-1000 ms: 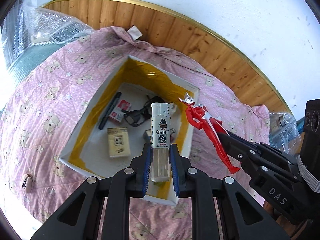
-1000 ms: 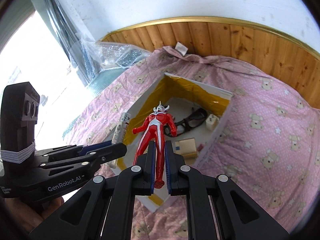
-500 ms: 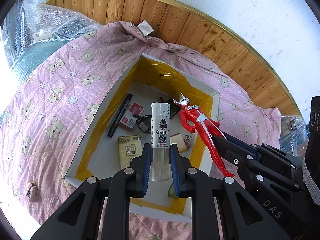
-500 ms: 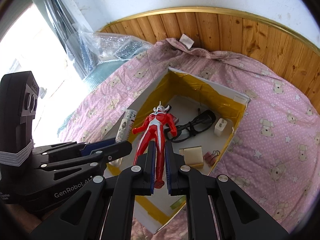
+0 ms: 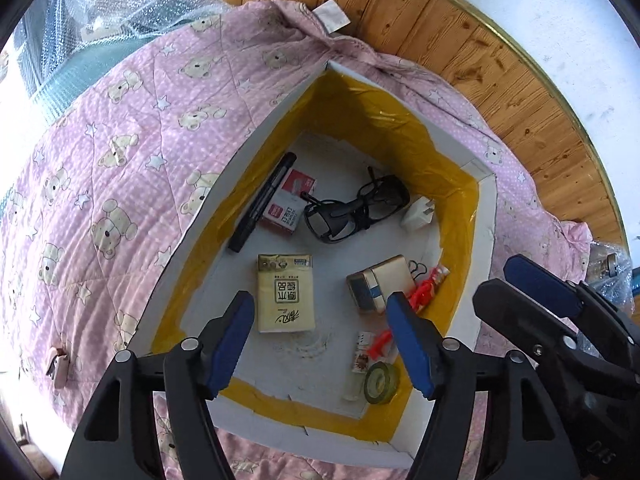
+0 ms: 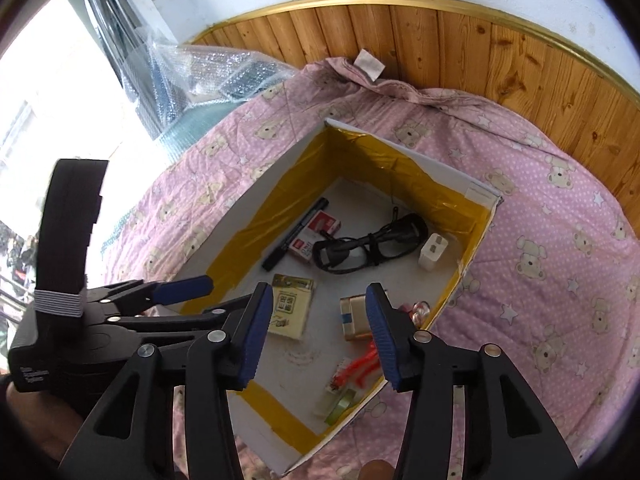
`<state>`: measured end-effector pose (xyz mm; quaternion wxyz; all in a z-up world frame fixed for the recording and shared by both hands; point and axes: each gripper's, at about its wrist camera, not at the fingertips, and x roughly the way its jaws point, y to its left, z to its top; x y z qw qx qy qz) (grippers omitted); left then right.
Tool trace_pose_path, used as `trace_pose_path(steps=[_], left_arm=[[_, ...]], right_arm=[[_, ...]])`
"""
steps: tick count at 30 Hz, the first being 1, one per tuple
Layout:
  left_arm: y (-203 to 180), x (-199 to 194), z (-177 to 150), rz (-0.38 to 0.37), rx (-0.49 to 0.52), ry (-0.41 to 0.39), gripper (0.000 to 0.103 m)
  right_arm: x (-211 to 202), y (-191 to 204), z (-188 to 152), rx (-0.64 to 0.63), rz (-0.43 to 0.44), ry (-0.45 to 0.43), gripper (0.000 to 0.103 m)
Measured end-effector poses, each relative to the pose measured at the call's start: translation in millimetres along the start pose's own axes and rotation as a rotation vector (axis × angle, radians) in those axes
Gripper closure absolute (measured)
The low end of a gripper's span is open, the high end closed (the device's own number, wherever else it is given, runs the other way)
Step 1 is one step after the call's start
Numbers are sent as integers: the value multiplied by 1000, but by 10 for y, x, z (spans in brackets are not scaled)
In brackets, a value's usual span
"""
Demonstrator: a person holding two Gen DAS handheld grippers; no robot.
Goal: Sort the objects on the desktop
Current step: 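Open both grippers dropping the white bottle and red figure into the box, then withdraw both open grippers from above the white box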
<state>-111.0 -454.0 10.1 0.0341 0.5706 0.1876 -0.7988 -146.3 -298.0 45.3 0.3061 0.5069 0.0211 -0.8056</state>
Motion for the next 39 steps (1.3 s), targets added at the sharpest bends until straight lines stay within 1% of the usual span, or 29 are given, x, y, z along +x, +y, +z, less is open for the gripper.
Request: trace_pose_path(steps=[4, 5, 6, 8, 11, 20, 27, 31, 34, 39], left_arm=[[8, 21, -39, 0, -6, 13, 33], [11, 19, -47, -2, -6, 15, 33], [14, 18, -56, -4, -6, 17, 33], [40, 6, -69, -5, -13, 22, 33], [72, -35, -105, -10, -23, 24, 33], [33, -186, -290, -17, 6, 52, 33], [-16, -266, -474, -36, 30, 80, 33], [-66, -318, -560, -52, 44, 94, 33], [-105, -362, -614, -65, 59, 107, 33], [-121, -405, -670, -62, 71, 116, 33]], right_arm=[[-2, 38, -30, -10, -36, 14, 50], [2, 52, -35, -15, -59, 24, 49], [6, 66, -40, -19, -82, 34, 45], [-3, 88, -53, -28, -113, 53, 43], [-50, 86, -86, -15, -79, 70, 43], [-206, -3, -216, 46, -33, 118, 42], [-283, -8, -364, 40, -21, 168, 41], [-321, 0, -423, 39, -21, 193, 38], [-342, 43, -450, 23, -27, 201, 38], [-319, 115, -462, 2, -41, 209, 37]])
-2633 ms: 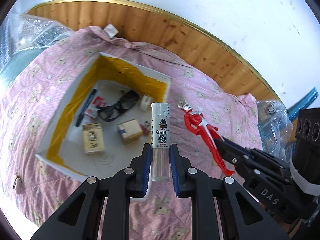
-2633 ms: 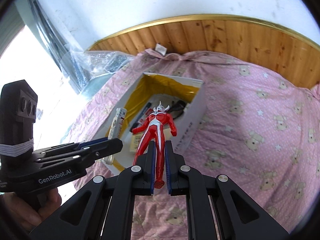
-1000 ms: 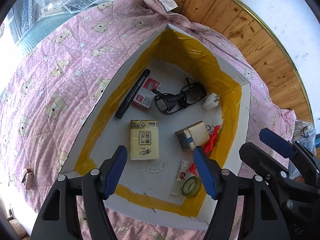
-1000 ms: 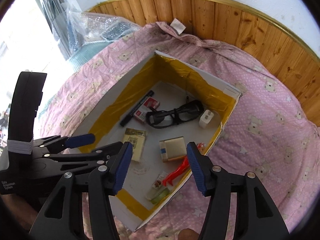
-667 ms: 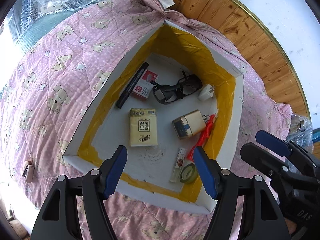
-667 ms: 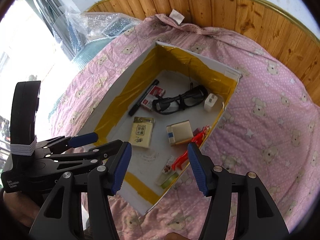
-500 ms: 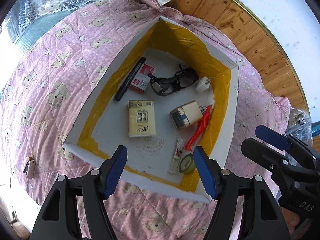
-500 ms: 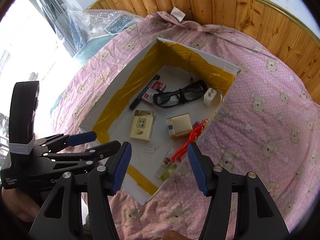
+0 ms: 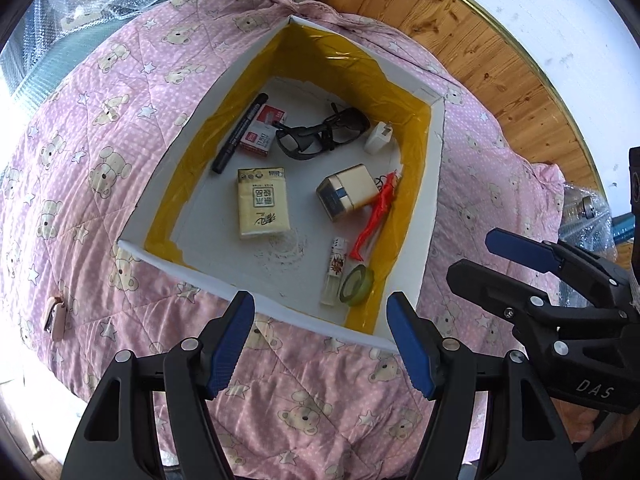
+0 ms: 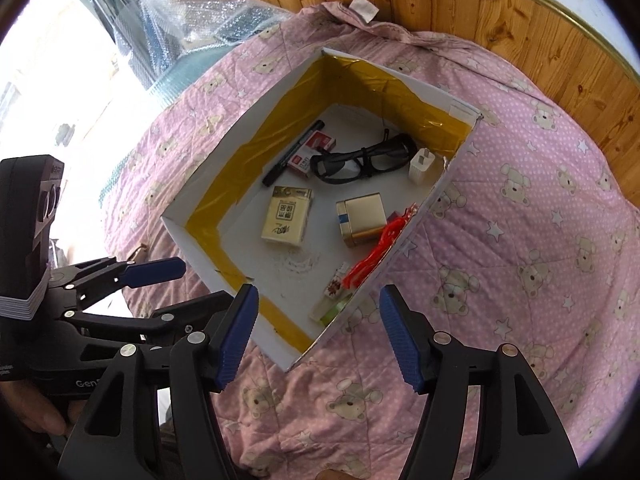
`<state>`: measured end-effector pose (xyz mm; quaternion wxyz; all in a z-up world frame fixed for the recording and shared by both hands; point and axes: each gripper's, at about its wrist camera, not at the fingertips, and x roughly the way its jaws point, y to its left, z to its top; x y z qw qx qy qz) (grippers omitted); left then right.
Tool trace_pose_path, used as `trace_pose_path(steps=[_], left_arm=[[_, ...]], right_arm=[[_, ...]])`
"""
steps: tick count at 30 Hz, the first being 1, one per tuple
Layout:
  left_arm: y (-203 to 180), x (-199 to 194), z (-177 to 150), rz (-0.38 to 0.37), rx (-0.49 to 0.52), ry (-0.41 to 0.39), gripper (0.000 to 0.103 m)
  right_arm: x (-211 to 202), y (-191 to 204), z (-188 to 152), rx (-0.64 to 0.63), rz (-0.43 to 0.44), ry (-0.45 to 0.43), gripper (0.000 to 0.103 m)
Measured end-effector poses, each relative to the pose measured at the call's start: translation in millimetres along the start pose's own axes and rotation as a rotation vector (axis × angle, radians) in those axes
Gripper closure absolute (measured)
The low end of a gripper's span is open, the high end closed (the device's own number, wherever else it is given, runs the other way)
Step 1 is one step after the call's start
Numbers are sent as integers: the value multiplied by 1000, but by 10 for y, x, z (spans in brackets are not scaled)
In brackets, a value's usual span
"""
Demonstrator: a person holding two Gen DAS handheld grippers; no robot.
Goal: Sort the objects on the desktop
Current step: 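Withdraw both open grippers from above the white box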
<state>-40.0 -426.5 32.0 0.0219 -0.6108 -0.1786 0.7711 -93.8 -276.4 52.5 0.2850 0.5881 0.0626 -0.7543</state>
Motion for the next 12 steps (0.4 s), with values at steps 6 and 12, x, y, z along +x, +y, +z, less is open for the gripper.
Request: trace_pose_path(steps=[6, 12], left_arm=[[41, -24, 4, -4, -10, -4, 33], [38, -20, 16, -9, -7, -5, 33]], right_arm=[[-8, 44, 18, -12, -3, -7, 36], [-11, 43, 22, -14, -16, -13, 36]])
